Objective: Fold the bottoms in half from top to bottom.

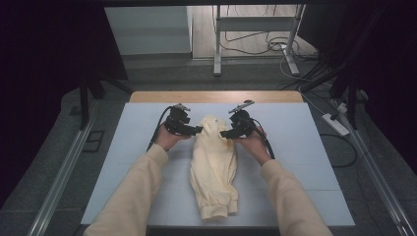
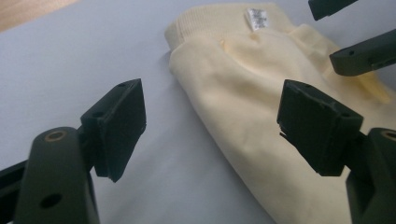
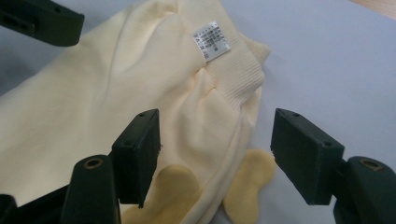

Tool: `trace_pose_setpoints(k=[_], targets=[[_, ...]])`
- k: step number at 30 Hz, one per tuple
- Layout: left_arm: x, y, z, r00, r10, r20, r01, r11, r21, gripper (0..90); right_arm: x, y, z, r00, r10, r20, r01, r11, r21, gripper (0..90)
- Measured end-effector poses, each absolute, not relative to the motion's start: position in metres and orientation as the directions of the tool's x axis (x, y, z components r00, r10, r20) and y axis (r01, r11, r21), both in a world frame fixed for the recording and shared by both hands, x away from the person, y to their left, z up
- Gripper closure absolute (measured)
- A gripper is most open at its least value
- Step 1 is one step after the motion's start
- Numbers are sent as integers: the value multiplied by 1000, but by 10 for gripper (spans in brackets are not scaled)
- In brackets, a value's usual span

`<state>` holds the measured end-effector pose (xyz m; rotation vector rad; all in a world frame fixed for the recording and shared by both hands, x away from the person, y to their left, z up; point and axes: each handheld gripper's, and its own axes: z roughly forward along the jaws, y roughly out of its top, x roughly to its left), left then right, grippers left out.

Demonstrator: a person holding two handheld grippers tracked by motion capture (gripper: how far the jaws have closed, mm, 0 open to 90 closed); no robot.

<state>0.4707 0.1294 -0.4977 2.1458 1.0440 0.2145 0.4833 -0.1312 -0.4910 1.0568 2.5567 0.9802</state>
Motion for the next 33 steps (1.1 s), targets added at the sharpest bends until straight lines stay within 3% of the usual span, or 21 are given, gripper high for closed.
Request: trace_pose_setpoints(k=[22,28,33], targets=[[478,107,-523,687,705,-179,636,-464,617,334,500,-135,-517,-701,707,94,604,519,605,354],[478,103,-529,694,694,-192,642,-476,601,387,500,-134,-517,-732,672,112,586,536,608,466],[477,102,-527,700,679,-221,649,-477,593,558,499,-133,-516,-743,650,159,597,537,596,631]])
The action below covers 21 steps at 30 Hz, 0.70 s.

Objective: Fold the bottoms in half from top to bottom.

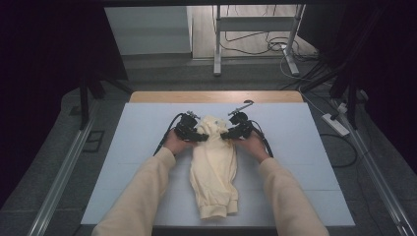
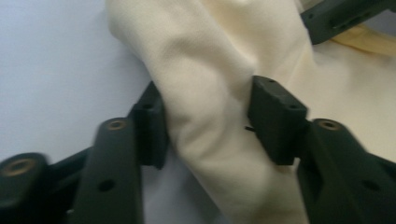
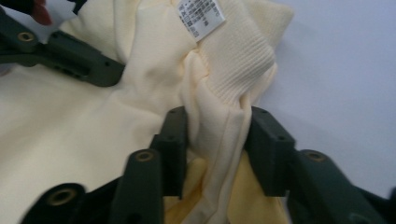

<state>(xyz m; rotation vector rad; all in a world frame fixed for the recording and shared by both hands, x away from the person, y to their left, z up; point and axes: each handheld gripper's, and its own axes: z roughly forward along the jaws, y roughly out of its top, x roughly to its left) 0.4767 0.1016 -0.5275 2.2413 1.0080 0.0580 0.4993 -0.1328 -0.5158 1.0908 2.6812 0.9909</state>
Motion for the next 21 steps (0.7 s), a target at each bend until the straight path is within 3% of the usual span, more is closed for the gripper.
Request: trace_pose_setpoints(k=[6,13,21], targets=[[475,102,-527,716,657,-236,640,-484,596,754,500,-135,-516,-742,643,192,609,525,594,724],[471,103,-518,737,648,-194,604,-500,621,784,494,-131,-509,-774,626,99,547,581,603,757],[464,107,-498,750,642,-157,553,-479,682,785,487,-135,-490,-782,621,58,498,565,658,757]])
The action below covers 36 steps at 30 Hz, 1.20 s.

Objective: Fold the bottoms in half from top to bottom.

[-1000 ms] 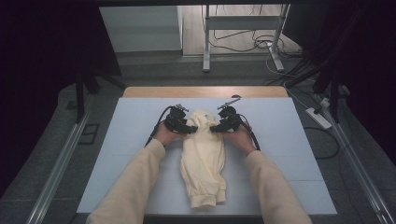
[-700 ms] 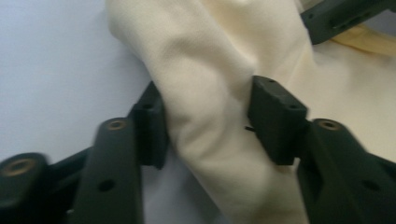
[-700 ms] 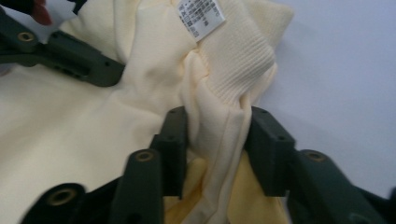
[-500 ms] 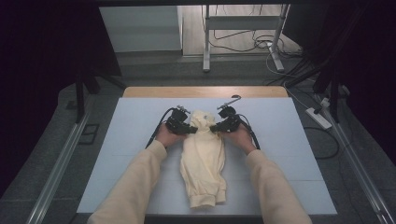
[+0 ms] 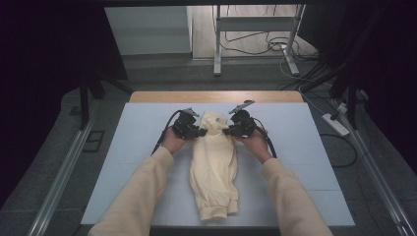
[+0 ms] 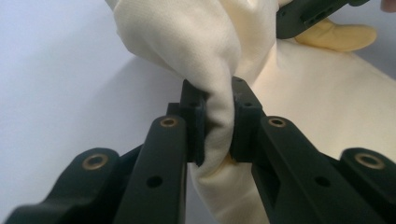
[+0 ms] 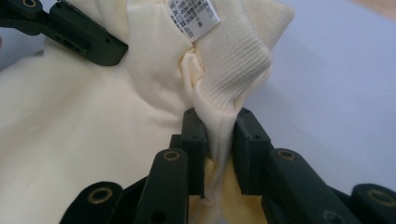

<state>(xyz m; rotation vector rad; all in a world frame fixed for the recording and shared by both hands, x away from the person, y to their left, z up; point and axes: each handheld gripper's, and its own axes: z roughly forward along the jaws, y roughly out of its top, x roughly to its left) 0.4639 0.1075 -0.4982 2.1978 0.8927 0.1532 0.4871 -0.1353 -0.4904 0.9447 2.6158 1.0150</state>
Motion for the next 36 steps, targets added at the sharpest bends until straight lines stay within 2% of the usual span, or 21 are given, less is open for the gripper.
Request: trace_pose_setpoints(k=[12,36], targets=[[462,110,-473,758,639,-129,505,-451,736,786,482,-138,-461,-780,626,-4,434,544,718,758],[463,110,-454,758,645,-92,469,-442,765,787,485,-140,-446,-773,634,-33,406,533,742,758]])
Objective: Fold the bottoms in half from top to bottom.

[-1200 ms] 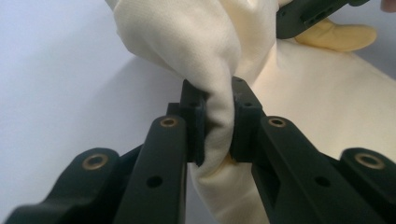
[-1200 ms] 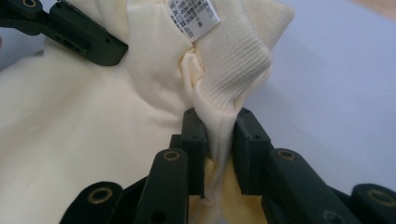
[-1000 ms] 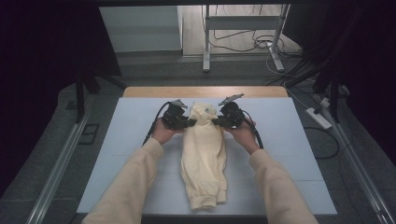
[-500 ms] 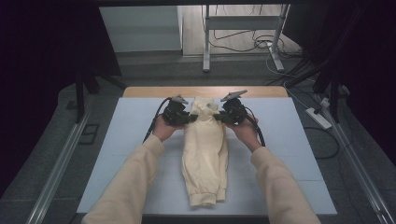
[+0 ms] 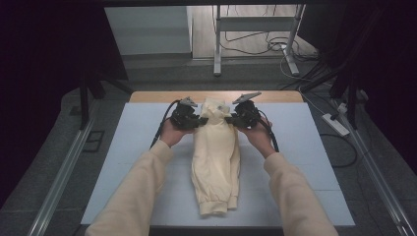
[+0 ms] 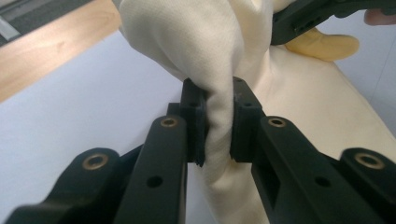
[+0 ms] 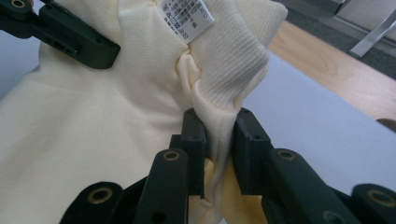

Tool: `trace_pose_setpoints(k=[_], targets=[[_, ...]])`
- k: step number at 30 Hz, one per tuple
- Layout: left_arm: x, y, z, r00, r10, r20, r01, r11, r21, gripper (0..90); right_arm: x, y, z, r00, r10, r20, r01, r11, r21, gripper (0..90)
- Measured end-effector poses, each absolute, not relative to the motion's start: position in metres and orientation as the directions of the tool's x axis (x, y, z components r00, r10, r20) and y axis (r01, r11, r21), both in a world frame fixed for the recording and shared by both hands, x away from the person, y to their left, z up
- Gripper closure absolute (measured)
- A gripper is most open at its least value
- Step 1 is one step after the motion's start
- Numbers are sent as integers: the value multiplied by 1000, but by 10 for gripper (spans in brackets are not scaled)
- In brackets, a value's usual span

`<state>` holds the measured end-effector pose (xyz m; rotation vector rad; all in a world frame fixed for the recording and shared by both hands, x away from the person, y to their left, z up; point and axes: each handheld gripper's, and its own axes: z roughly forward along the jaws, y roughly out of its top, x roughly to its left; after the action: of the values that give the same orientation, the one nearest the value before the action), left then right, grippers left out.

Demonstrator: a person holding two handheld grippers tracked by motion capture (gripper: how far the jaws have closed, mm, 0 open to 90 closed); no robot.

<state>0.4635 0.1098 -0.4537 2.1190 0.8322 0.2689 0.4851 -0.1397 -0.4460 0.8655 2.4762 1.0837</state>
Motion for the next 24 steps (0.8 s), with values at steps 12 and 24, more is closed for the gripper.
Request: trace_pose_setpoints(k=[12,24], targets=[[468,109,-444,759,645,-88,460,-437,773,789,490,-141,-433,-757,653,-23,413,505,758,758],[486,99,-405,757,654,-19,396,-435,809,791,501,-151,-401,-726,686,-54,377,462,803,761]])
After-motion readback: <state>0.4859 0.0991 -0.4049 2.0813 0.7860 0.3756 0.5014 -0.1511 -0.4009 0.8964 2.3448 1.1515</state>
